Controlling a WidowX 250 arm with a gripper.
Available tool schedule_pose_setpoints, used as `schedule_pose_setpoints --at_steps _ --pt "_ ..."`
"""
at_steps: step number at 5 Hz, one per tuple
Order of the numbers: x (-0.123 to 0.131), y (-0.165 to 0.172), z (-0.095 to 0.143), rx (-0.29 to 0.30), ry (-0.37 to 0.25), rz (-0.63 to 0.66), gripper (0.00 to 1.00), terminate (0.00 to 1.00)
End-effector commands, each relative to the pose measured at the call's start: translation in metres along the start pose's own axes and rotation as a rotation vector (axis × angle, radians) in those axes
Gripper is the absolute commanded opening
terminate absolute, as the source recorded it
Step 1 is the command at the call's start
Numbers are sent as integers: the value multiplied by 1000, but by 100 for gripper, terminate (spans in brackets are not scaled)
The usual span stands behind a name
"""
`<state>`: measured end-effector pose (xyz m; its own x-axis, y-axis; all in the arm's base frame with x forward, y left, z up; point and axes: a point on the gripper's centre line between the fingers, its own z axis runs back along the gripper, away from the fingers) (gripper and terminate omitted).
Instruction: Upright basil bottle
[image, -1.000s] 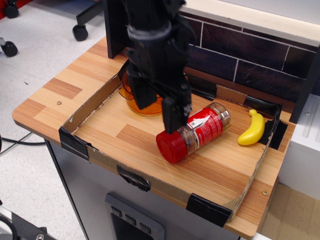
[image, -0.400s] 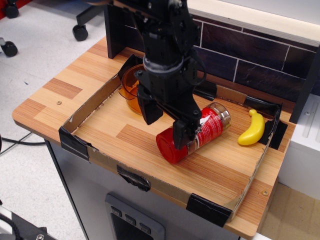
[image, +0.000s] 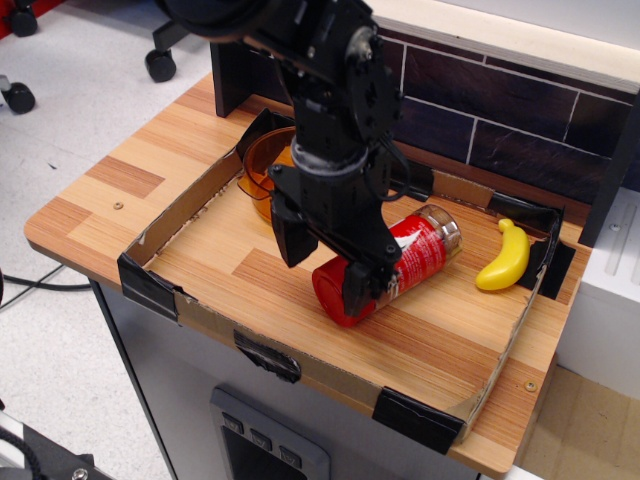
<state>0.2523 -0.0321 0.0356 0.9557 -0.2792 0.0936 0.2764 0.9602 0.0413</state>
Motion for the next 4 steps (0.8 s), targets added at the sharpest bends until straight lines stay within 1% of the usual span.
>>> schedule_pose_setpoints --at_steps 1,3,4 --pt "4 -2 -4 21 -29 -9 100 0" --pt "2 -2 -17 45 -30 -23 100 0" --pt "2 -1 -20 47 -24 -28 100 0"
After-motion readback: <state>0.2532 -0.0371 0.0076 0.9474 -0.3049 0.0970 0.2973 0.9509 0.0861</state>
